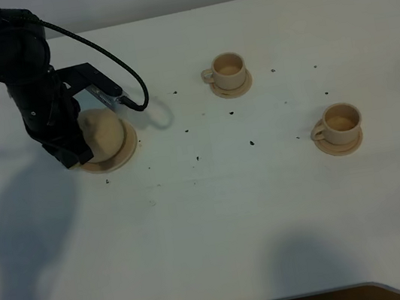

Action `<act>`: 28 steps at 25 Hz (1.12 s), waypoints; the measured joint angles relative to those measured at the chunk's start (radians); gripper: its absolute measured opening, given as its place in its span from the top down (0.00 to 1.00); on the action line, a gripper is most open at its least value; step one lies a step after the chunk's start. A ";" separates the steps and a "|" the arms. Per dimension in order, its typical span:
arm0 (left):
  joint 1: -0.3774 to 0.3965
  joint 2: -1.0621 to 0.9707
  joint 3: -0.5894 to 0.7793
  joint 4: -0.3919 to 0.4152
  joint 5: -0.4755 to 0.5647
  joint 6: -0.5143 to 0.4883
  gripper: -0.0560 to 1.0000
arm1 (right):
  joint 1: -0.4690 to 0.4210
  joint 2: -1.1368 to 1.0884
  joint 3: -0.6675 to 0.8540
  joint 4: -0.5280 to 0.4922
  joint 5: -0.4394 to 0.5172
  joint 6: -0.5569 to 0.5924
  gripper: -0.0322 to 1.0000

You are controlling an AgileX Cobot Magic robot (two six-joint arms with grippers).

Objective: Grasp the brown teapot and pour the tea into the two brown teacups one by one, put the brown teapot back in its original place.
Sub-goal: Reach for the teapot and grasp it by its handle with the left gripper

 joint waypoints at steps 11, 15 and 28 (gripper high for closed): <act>0.000 0.001 0.000 0.016 0.032 -0.001 0.54 | -0.001 0.000 0.000 0.000 0.000 0.000 0.60; 0.000 0.001 0.000 0.045 0.032 -0.014 0.54 | -0.001 0.000 0.000 0.000 0.000 0.000 0.60; -0.015 0.002 -0.082 0.038 0.089 -0.067 0.54 | -0.001 0.000 0.000 0.000 0.000 0.000 0.60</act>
